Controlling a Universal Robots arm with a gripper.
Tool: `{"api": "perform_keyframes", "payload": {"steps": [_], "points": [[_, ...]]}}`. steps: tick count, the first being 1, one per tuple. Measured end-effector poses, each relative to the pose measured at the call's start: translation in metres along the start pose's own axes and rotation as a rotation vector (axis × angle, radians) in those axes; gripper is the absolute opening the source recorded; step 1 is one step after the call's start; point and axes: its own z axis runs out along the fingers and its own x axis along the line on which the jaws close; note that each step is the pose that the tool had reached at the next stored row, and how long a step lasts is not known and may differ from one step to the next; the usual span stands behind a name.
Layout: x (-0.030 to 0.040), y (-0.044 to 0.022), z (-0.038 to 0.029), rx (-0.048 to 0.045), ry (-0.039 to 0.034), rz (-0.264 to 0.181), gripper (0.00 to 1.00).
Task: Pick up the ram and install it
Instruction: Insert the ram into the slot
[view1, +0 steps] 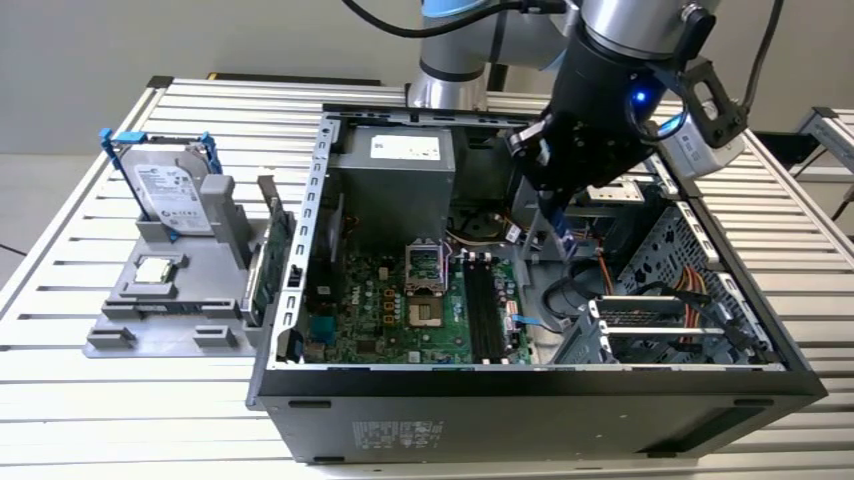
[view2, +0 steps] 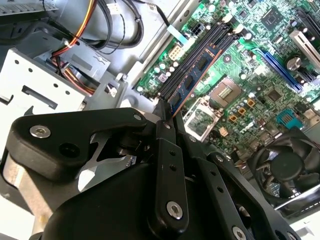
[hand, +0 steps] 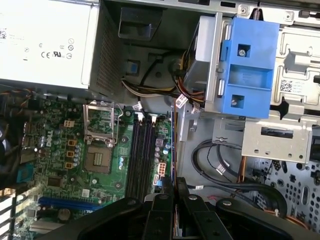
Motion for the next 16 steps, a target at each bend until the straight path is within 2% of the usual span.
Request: {"api": "perform_keyframes", "payload": {"steps": [16], "points": [[0.0021,-0.0004,0.0108,-0.0001,0.0000,0.000,0.00]]}}
